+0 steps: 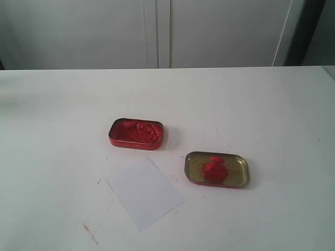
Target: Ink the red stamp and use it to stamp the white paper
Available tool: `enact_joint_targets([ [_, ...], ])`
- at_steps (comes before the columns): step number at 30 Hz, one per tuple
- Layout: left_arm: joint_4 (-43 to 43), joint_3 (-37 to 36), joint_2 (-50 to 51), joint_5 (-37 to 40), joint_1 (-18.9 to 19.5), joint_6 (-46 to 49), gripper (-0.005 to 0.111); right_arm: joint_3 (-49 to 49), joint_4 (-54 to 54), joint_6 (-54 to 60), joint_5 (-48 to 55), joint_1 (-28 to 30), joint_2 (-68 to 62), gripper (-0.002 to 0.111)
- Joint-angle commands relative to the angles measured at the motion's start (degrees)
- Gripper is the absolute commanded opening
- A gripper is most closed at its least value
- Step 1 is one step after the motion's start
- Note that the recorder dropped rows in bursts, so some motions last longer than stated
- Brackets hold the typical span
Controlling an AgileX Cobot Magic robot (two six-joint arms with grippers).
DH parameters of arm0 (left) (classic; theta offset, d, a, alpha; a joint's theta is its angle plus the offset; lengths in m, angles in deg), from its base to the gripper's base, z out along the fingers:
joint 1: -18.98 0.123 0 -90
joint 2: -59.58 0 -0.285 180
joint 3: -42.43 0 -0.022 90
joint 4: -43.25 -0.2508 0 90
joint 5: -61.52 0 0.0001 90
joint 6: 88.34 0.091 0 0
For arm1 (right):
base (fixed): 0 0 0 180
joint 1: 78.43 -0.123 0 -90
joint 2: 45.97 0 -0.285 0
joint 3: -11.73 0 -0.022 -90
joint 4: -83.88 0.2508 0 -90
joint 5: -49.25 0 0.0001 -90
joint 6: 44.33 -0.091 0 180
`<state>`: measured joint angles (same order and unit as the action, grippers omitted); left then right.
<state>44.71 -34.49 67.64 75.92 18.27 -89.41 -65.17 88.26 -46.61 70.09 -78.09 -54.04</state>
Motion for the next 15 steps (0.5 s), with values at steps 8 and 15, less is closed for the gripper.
enact_joint_targets([
  [8, -0.1, -0.3, -0.3, -0.3, 0.0, 0.1, 0.0, -0.3, 0.1, -0.1, -0.8, 0.3, 0.3, 0.0],
  [15, -0.1, -0.3, -0.3, -0.3, 0.0, 0.1, 0.0, -0.3, 0.1, -0.1, -2.8, 0.3, 0.3, 0.0],
])
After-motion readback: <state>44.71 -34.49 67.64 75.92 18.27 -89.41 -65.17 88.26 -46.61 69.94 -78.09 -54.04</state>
